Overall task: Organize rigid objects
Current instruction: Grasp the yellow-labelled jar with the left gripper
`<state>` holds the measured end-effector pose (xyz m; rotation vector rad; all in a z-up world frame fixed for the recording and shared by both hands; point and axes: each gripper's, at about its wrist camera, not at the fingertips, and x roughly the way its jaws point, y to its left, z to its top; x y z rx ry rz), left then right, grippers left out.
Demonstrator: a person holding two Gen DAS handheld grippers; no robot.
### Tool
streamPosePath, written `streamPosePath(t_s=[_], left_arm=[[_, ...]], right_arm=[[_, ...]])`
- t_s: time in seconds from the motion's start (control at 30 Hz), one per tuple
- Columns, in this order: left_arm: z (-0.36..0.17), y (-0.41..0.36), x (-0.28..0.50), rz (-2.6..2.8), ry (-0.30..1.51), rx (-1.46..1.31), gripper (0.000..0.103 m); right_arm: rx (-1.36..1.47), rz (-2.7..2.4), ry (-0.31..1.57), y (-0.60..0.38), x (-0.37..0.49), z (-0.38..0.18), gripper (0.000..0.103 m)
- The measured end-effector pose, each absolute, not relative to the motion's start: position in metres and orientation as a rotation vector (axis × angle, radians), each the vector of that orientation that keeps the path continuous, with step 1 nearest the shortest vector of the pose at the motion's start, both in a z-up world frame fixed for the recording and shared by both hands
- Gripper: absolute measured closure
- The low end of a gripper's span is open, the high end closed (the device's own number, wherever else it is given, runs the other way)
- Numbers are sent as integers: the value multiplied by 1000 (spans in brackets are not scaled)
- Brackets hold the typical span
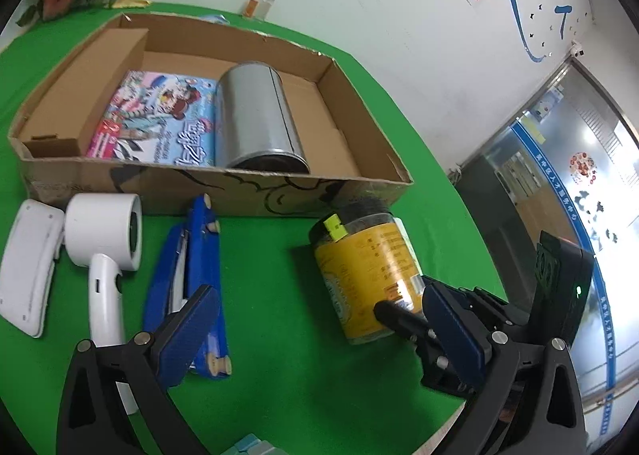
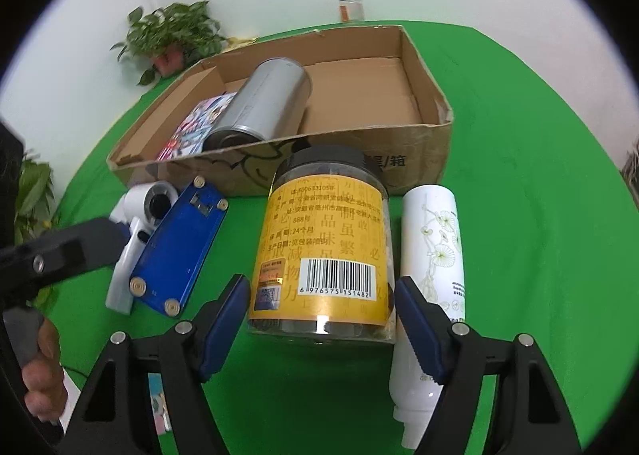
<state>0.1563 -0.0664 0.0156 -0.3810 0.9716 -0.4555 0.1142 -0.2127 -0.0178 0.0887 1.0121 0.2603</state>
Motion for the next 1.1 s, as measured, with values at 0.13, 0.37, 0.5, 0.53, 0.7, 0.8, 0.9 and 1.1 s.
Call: streamPosePath(t_s=[0.13, 0.37, 0.5, 0.53, 0.7, 0.8, 0.9, 1.1], left_arm=[[5, -75, 161, -552, 1042, -436, 1], [-15, -80, 164, -605, 1152, -524, 2], [-20, -83, 163, -602, 1178, -528, 2], [-21, -84, 163, -603, 1188, -532, 2], [-28, -89, 164, -607, 1221, -539, 5], [-33, -96, 159, -602, 1237, -539, 6], [-38, -97, 157, -592, 1244, -545, 7], [-49, -101, 153, -562, 1278, -530, 14]], right_arm=[[-34, 331, 1021, -193, 94, -14, 27], [152, 525, 1005, -199, 82, 2, 27], [165, 502, 1053, -212, 94, -4, 27], [184, 509, 1071, -215, 97, -8, 27], [221, 556, 1161, -201, 101, -26, 27], [151, 537, 1146, -184, 98, -23, 26], [140, 527, 1153, -180, 102, -24, 25], [122, 509, 1161, -175, 103, -26, 23]])
